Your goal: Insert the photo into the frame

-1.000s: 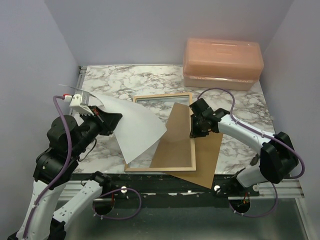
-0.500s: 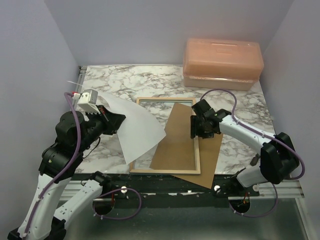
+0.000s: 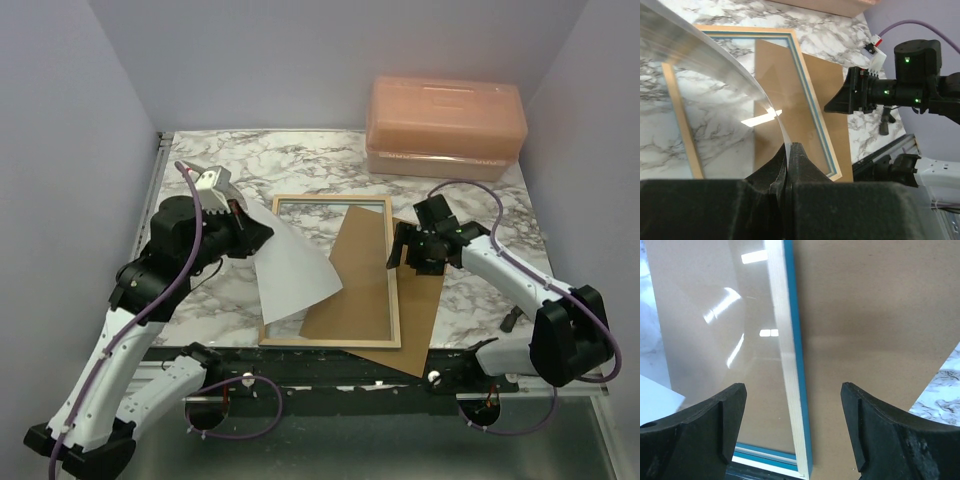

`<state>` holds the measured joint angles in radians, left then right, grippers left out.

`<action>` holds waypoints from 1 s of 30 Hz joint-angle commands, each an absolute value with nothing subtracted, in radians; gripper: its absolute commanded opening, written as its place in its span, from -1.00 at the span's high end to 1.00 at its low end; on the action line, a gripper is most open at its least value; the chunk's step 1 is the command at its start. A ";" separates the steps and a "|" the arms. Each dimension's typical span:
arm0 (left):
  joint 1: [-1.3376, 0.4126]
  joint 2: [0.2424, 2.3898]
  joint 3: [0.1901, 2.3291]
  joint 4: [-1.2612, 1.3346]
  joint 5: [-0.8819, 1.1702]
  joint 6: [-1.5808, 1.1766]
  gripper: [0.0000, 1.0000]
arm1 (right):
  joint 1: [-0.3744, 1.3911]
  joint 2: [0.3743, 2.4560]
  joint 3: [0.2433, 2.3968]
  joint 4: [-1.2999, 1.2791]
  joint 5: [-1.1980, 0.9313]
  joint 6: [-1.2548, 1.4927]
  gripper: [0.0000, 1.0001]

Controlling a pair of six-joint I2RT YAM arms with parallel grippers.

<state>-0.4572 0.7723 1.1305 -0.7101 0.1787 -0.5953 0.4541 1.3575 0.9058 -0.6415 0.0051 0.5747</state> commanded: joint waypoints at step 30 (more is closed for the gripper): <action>-0.358 0.970 0.745 -0.442 0.477 -0.622 1.00 | 0.173 1.247 0.768 -0.543 -0.307 0.531 -0.93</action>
